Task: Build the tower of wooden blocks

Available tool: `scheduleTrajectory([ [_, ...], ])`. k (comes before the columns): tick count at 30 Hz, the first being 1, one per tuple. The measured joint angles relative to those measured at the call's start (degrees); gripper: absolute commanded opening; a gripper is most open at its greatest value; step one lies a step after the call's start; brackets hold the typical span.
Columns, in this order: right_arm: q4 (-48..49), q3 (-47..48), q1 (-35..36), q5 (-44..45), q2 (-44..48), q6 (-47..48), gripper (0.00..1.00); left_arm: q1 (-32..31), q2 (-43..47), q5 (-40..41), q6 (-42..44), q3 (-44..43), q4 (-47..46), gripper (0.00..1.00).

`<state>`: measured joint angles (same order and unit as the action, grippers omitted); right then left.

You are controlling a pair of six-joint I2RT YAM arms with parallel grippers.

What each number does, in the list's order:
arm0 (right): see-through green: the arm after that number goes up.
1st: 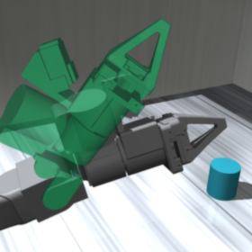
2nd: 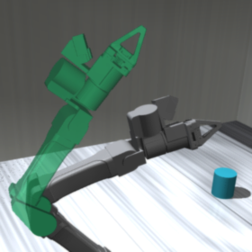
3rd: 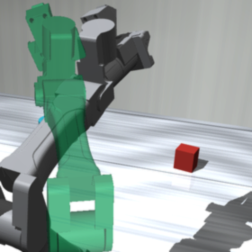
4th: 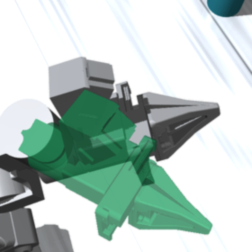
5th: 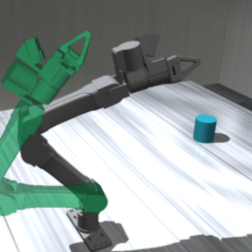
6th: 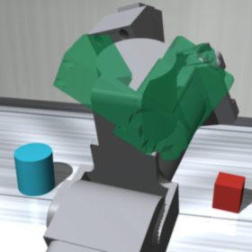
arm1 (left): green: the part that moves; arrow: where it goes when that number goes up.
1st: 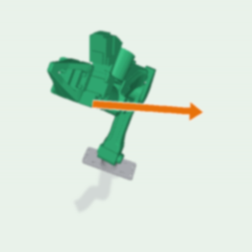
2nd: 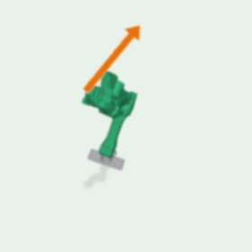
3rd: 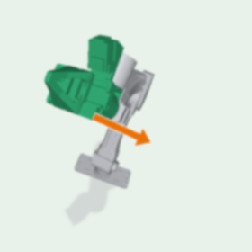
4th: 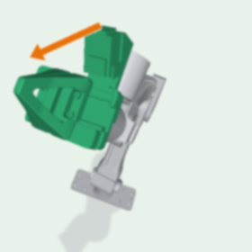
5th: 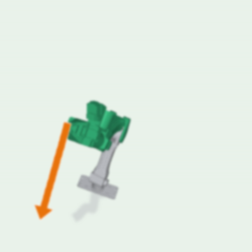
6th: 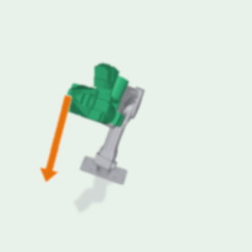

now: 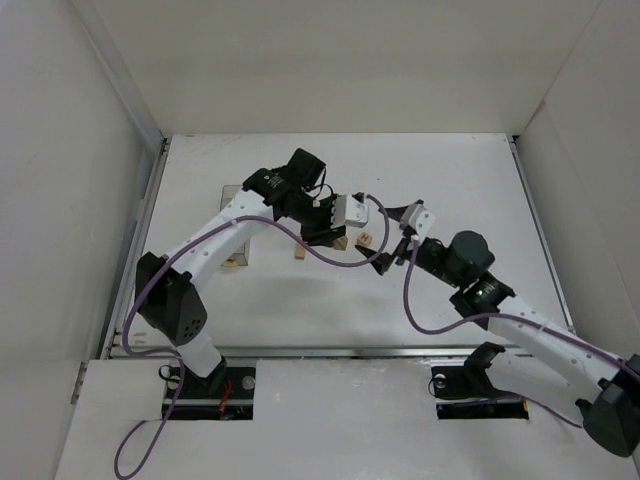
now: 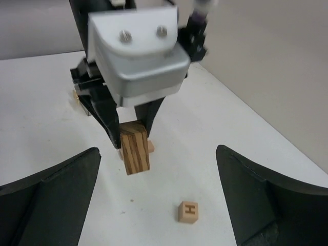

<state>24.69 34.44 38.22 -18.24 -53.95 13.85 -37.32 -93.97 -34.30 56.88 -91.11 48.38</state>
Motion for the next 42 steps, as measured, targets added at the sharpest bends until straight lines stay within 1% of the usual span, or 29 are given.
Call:
scheduleTrajectory([
  [2, -1.9, -1.8, 0.0, 2.6, 4.5, -1.4, 1.0, 0.2, -0.6, 2.2, -2.5, 3.1, -2.3, 0.0],
  [4, -4.1, -2.9, 0.0, 5.3, 8.1, -2.7, 1.0, 0.3, -2.4, 4.8, -4.3, 4.2, -4.3, 0.0],
  [9, -9.4, -5.6, 0.0, 10.8, 16.2, -4.9, 1.0, 0.3, -10.0, 11.0, -8.6, 4.2, -11.1, 0.0],
  [13, -13.4, -7.0, 0.0, 14.1, 22.0, -5.6, 1.0, 0.2, -15.5, 14.5, -11.6, 4.1, -13.4, 0.0],
  [18, -16.9, -7.3, 0.0, 17.0, 26.2, -6.0, 1.0, 0.0, -19.6, 17.2, -14.4, 4.1, -15.1, 0.0],
  [22, -18.2, -7.3, 0.0, 18.0, 26.4, -6.1, 1.0, -0.8, -20.0, 19.3, -15.4, 4.1, -16.0, 0.04],
  [23, -18.4, -7.4, 0.0, 18.1, 26.4, -6.1, 1.0, -1.0, -20.0, 19.6, -15.5, 4.1, -16.2, 0.08],
  [26, -18.8, -7.6, 0.0, 18.4, 26.4, -6.2, 1.0, -1.7, -20.0, 20.1, -15.5, 4.1, -16.7, 0.13],
  [30, -18.8, -7.8, 0.0, 18.5, 26.4, -6.2, 1.0, -2.3, -20.0, 20.4, -15.5, 4.1, -17.0, 0.25],
  [31, -18.8, -7.9, 0.0, 18.6, 26.4, -6.2, 1.0, -2.4, -20.0, 20.4, -15.5, 4.1, -17.0, 0.28],
  [32, -18.8, -8.0, 0.0, 18.7, 26.4, -6.2, 1.0, -2.4, -20.1, 20.5, -15.5, 4.1, -17.0, 0.34],
  [35, -19.2, -8.2, 0.0, 18.9, 26.4, -6.2, 1.0, -2.4, -20.2, 20.7, -15.5, 4.1, -17.0, 0.43],
  [36, -19.1, -8.3, 0.0, 18.9, 26.4, -6.2, 1.0, -2.5, -20.3, 20.8, -15.5, 4.1, -16.9, 0.49],
  [37, -19.1, -8.3, 0.0, 19.0, 26.4, -6.2, 1.0, -2.5, -20.3, 20.9, -15.4, 4.1, -16.8, 0.52],
  [39, -19.1, -8.3, 0.0, 19.1, 26.4, -6.2, 1.0, -2.5, -20.4, 20.9, -15.6, 4.1, -16.7, 0.57],
  [40, -19.1, -8.4, 0.0, 19.1, 26.4, -6.2, 1.0, -2.5, -20.4, 20.9, -15.7, 4.1, -16.6, 0.61],
  [42, -19.1, -8.4, 0.0, 19.2, 26.4, -6.2, 1.0, -2.6, -20.6, 21.0, -15.8, 3.9, -16.4, 0.62],
])
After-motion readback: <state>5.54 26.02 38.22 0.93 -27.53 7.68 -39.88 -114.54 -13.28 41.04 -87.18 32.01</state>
